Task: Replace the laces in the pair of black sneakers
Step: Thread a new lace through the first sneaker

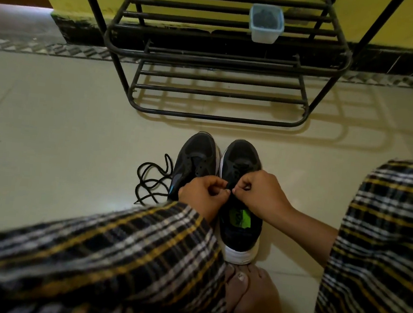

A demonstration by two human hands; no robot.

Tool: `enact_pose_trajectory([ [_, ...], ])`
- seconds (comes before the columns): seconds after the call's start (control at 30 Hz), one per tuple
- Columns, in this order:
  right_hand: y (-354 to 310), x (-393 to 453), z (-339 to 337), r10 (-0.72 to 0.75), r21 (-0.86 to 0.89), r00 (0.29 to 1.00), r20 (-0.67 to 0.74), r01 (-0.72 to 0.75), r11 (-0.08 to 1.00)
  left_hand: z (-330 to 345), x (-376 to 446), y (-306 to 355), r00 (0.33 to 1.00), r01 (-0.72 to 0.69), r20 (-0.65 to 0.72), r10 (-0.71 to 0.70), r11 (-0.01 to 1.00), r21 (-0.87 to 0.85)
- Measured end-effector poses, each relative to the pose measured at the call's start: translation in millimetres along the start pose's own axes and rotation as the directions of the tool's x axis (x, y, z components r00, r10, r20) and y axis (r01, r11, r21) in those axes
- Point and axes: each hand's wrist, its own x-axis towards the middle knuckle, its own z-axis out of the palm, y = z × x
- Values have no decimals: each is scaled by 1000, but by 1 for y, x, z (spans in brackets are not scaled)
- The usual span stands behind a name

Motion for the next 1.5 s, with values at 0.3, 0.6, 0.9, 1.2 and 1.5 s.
enact_pose_trajectory([
  [0.3,1,-2,3,52,87,998,-47,-48,995,2,0,1,1000,-23,-8,23,999,27],
  [0.6,-3,-1,6,91,89,996,-5,-91,992,0,-3,1,999,-32,2,32,999,34],
  [0.9,-11,-8,0,31,-87,998,54,-26,996,-1,-4,9,999,-14,34,12,998,62],
  [1.2,-12,-9,-2,-1,-134,1000,13,3,991,-3,0,13,999,0,36,-4,995,104],
  [1.5,-8,-5,-11,-191,-485,979,67,200,851,1,2,16,998,2,69,-13,986,165],
])
